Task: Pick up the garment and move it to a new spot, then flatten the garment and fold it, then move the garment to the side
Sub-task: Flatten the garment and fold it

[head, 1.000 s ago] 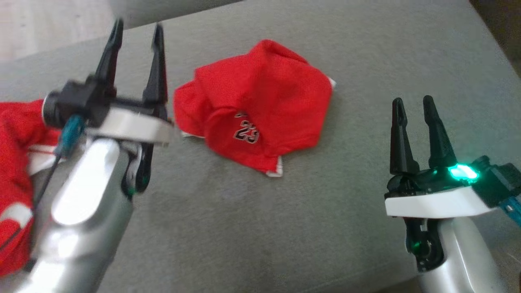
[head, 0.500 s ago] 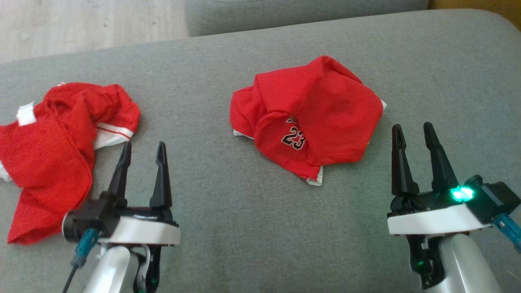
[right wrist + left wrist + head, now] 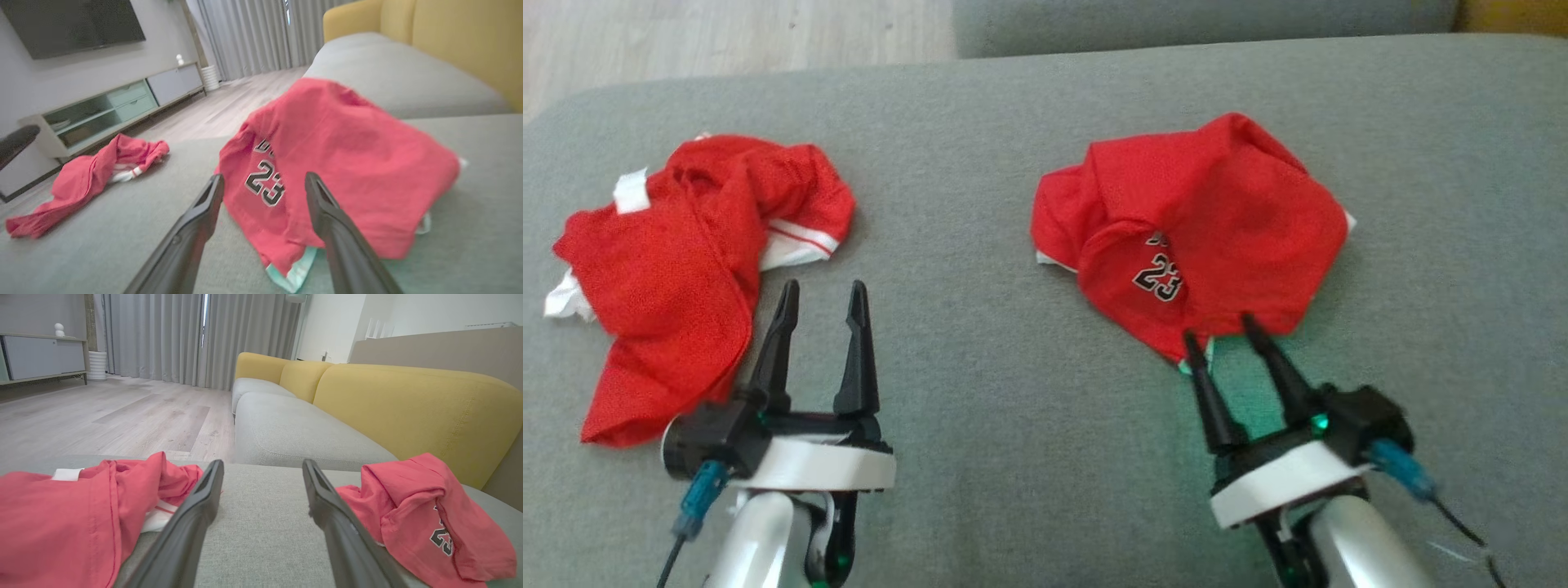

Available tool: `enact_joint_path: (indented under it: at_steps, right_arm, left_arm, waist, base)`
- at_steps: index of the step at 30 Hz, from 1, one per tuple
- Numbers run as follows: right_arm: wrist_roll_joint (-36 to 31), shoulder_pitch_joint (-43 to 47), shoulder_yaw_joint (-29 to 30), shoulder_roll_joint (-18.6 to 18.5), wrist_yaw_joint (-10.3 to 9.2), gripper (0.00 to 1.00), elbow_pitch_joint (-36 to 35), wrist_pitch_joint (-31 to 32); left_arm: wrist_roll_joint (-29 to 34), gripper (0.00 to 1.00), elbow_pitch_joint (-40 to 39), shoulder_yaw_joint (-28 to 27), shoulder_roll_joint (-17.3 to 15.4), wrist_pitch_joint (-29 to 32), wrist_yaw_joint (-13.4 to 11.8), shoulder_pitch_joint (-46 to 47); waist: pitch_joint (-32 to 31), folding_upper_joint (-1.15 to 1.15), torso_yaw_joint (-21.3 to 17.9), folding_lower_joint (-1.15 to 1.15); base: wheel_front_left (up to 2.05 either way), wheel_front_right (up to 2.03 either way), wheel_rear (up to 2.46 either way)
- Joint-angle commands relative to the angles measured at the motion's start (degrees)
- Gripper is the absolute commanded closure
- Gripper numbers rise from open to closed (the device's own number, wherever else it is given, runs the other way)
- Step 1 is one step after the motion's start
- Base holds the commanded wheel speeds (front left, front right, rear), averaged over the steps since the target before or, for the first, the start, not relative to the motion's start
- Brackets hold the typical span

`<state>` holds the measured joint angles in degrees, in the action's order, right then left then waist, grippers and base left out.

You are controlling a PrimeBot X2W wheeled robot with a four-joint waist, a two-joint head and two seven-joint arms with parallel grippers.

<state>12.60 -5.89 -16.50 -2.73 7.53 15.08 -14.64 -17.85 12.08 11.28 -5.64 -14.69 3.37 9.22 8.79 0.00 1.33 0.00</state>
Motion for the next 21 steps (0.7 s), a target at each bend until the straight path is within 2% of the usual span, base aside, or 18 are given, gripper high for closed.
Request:
enact_joint_path:
  at_steps: [1,3,9,16,17,18,19,21]
  right_arm:
    - [0.06,-3.42,-2.05,-0.15,-0.04,0.00,-0.37,-0.36]
    - [-2.81,-5.51,-3.74,-0.15,-0.04,0.00,3.56,-0.36]
    - [-5.72,-12.01,-4.91,-0.15,-0.04,0.00,14.28,0.38]
    - [-11.55,-18.24,-0.48,-0.15,-0.04,0.00,26.19,4.13]
    - [-12.03,-18.69,-0.31,-0.15,-0.04,0.06,27.18,4.65]
    - [-12.17,-19.04,-0.33,-0.15,-0.04,0.55,27.97,4.96]
    - [-12.13,-19.36,-0.53,-0.15,-0.04,1.00,28.59,5.08]
    - [-11.17,-19.93,-1.57,-0.15,-0.04,1.00,28.99,4.36]
  left_arm:
    - [0.74,0.00,-1.81,-2.29,0.02,-0.30,0.31,2.90]
    - [1.23,0.00,-2.25,-2.76,0.75,-0.30,0.86,3.22]
    - [2.23,0.00,-2.18,-3.20,2.08,-0.30,2.20,4.10]
    - [2.12,0.00,-1.34,-2.53,2.68,-0.30,3.16,4.90]
    - [2.06,0.00,-1.31,-2.54,2.70,-0.30,3.21,4.90]
    - [1.97,0.00,-1.29,-2.55,2.72,-0.30,3.25,4.88]
    - [1.77,0.00,-1.29,-2.49,2.73,-0.30,3.29,4.85]
    - [1.46,0.00,-1.18,-2.40,2.74,-0.30,3.33,4.78]
  waist:
    - [0.81,0.00,0.94,0.00]
    - [1.72,0.00,2.08,0.00]
    - [4.11,0.00,5.36,0.00]
    - [5.84,0.00,8.97,0.00]
    - [5.88,0.00,9.19,0.00]
    - [5.88,0.00,9.34,0.00]
    - [5.85,0.00,9.46,0.00]
    - [5.58,0.00,9.56,0.00]
  base:
    - [0.00,0.00,0.00]
    - [0.00,0.00,0.00]
    - [0.00,0.00,0.00]
    - [0.00,0.00,0.00]
    - [0.00,0.00,0.00]
    - [0.00,0.00,0.00]
    - [0.00,0.00,0.00]
    - [0.00,0.00,0.00]
